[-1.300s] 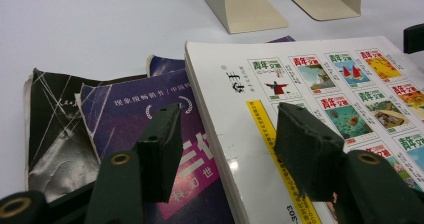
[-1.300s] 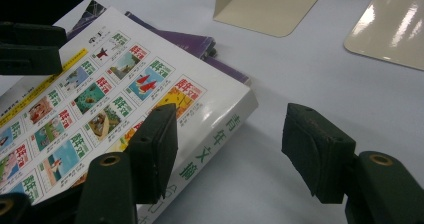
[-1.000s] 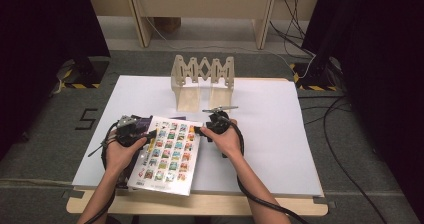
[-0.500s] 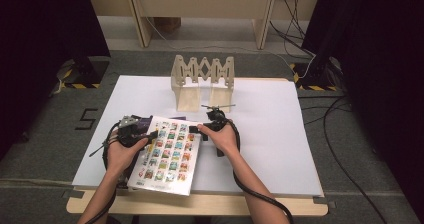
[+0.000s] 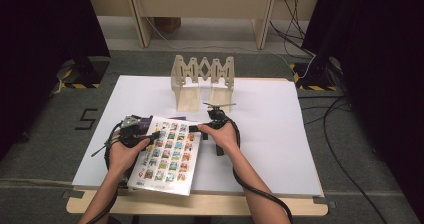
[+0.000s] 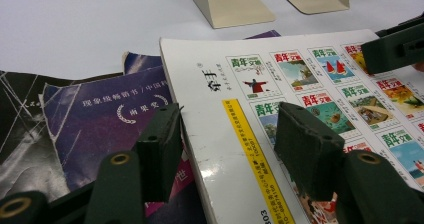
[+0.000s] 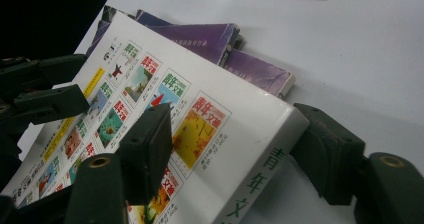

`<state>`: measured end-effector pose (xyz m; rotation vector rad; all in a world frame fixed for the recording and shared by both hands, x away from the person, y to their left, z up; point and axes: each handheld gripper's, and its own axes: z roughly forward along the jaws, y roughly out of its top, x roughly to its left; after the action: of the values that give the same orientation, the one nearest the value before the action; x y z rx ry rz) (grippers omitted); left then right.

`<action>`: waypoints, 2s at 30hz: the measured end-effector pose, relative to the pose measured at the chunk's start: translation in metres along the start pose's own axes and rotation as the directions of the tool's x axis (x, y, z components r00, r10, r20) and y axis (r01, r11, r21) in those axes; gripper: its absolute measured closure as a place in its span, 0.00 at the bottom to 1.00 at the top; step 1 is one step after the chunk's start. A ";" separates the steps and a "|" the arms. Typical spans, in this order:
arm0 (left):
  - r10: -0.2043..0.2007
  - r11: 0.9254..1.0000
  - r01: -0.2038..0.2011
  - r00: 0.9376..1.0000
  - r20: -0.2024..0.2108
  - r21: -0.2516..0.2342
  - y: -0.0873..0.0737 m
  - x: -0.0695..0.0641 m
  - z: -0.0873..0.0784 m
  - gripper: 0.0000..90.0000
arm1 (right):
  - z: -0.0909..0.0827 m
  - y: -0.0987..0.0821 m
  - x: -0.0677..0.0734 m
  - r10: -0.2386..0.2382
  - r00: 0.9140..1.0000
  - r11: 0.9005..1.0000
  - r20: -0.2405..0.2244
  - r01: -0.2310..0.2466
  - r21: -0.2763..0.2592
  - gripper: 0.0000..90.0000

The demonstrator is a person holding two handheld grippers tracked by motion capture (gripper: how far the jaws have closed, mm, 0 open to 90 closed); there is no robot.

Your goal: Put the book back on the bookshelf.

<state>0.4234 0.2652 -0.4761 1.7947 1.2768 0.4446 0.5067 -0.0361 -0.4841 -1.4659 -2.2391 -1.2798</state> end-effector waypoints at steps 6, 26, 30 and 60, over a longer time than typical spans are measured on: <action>-0.009 1.000 0.009 1.000 -0.014 -0.001 -0.001 0.000 -0.001 0.48 | -0.013 0.003 0.003 0.002 1.000 0.998 -0.019 -0.003 -0.057 0.62; -0.006 1.000 0.006 1.000 -0.019 -0.002 -0.001 -0.003 0.000 0.48 | -0.005 -0.001 -0.003 0.078 0.997 0.997 -0.017 -0.078 0.008 0.50; -0.007 1.000 0.007 1.000 -0.017 -0.002 -0.001 -0.002 0.000 0.48 | -0.004 -0.001 -0.002 0.070 0.997 0.998 -0.013 -0.070 0.010 0.47; -0.022 0.995 0.018 0.999 -0.035 -0.096 -0.003 0.014 -0.019 0.51 | -0.038 0.017 0.032 0.077 0.988 0.994 -0.132 -0.086 -0.068 0.77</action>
<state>0.4136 0.2865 -0.4706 1.6996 1.2756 0.5203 0.4932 -0.0404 -0.4335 -1.4382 -2.0499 -1.4025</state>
